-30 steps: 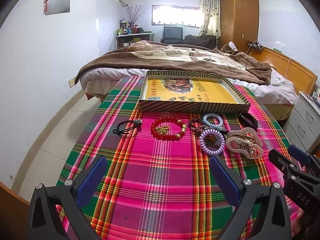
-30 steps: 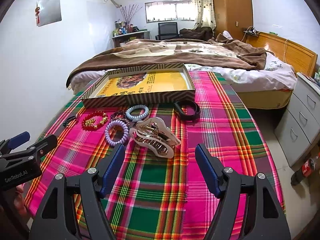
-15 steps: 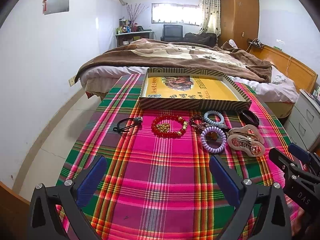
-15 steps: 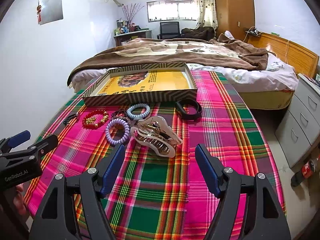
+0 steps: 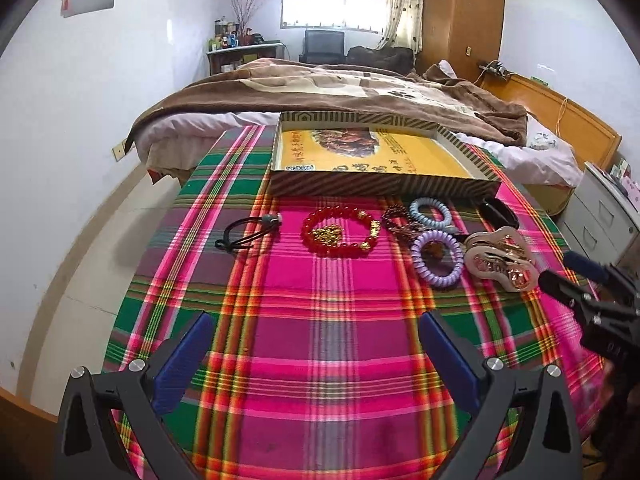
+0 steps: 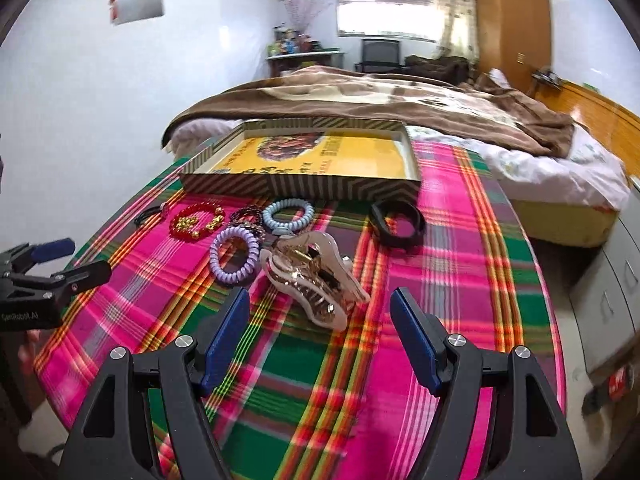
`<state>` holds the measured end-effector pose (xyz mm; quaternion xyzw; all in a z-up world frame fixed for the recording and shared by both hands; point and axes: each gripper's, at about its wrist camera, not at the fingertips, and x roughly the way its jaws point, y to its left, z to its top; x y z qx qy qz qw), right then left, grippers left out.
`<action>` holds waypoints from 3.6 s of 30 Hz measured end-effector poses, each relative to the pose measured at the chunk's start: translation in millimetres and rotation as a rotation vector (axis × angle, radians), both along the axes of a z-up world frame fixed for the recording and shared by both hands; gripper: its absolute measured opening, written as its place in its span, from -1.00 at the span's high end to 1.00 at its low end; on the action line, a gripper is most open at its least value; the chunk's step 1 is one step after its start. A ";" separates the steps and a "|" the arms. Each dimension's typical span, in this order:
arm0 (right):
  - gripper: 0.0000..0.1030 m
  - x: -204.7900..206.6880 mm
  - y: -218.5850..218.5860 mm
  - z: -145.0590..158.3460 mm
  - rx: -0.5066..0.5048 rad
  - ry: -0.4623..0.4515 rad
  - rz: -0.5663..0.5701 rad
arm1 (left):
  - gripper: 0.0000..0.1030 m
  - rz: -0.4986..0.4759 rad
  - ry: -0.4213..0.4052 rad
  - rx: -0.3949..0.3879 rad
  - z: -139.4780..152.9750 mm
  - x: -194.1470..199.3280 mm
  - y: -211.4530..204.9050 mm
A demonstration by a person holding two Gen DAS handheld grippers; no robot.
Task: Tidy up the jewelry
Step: 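Reach the right gripper to the rose-gold hair claw clip and close on it, then grasp the black beaded hair tie with the left gripper while the right lifts the clip, then carry both items into the yellow box tray and open both grippers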
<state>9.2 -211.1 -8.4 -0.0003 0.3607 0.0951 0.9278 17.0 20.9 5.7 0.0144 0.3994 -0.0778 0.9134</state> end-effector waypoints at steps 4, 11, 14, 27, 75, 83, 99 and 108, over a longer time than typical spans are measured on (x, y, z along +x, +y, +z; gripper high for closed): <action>-0.41 20.2 -1.2 -6.5 0.001 0.026 0.057 | -1.00 0.008 0.025 -0.013 -6.2 8.9 11.2; -0.41 41.3 7.1 -11.8 -0.017 0.051 0.165 | -1.00 0.011 0.034 -0.029 -11.9 16.9 21.2; -0.41 48.3 12.8 -15.9 -0.040 0.067 0.188 | -1.00 0.015 0.050 -0.072 -14.2 21.2 27.1; -0.03 50.4 8.2 -22.1 -0.026 0.080 0.161 | -1.00 0.064 0.090 -0.148 -22.3 28.4 53.9; 0.07 26.0 -35.9 24.6 0.217 0.003 -0.002 | -0.74 -0.023 0.116 0.056 -53.1 157.2 45.8; 0.07 30.3 -34.4 20.9 0.226 0.015 0.003 | 0.21 -0.033 0.089 0.059 -47.2 155.2 42.3; 0.07 34.1 -34.1 28.6 0.214 -0.005 -0.015 | 0.81 -0.038 0.058 0.032 -20.9 137.4 46.8; 0.07 56.3 -28.7 54.8 0.159 -0.063 -0.040 | 0.81 -0.053 -0.011 0.033 18.4 133.9 33.2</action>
